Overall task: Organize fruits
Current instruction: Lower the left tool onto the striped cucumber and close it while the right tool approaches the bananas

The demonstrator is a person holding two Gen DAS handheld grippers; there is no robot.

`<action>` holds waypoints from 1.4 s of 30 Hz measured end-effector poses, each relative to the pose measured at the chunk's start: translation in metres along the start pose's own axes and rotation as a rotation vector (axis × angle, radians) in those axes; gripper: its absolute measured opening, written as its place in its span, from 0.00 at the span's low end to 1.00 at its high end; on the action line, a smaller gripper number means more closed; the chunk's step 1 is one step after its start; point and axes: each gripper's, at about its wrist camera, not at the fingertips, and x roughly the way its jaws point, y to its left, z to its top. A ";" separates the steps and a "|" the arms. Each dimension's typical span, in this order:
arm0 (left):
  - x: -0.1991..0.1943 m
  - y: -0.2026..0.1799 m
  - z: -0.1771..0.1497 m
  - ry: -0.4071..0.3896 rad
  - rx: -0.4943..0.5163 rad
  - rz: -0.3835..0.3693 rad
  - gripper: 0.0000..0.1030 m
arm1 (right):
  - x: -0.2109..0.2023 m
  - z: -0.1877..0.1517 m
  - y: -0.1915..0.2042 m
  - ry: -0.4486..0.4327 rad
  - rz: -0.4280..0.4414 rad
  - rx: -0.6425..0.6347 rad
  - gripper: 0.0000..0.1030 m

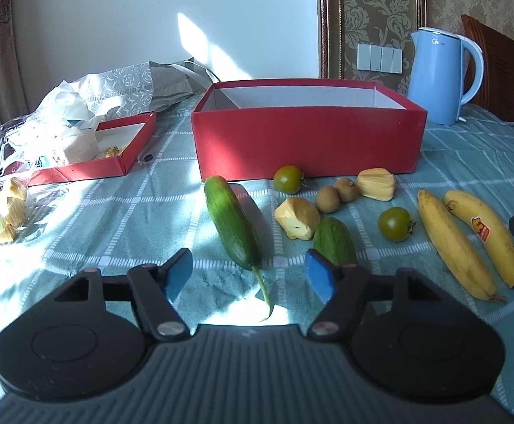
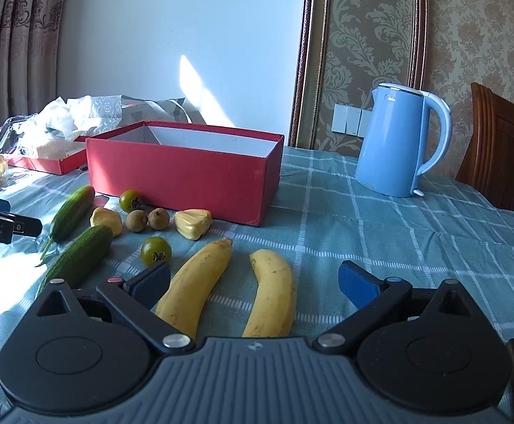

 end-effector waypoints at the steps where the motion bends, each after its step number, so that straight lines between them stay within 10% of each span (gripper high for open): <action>1: 0.001 0.000 0.000 -0.001 0.001 0.006 0.60 | 0.002 0.001 -0.002 0.004 -0.005 0.006 0.79; 3: 0.005 0.001 0.002 0.013 0.009 0.015 0.46 | 0.009 0.002 -0.008 0.024 -0.011 0.026 0.58; 8: 0.021 0.002 0.006 0.072 -0.024 -0.017 0.25 | 0.023 0.002 -0.014 0.038 0.010 0.020 0.52; 14: 0.033 -0.015 0.012 0.100 0.012 -0.020 0.23 | 0.033 0.010 0.002 0.042 0.026 -0.049 0.50; 30: 0.058 -0.020 0.051 0.373 -0.080 -0.064 0.21 | 0.074 0.042 -0.021 0.379 -0.025 0.081 0.46; 35: 0.037 -0.019 0.063 0.330 -0.077 -0.162 0.70 | 0.064 0.062 -0.015 0.364 0.036 0.088 0.46; 42: 0.058 -0.038 0.058 0.433 -0.045 -0.181 0.66 | 0.067 0.067 -0.020 0.418 0.046 0.081 0.46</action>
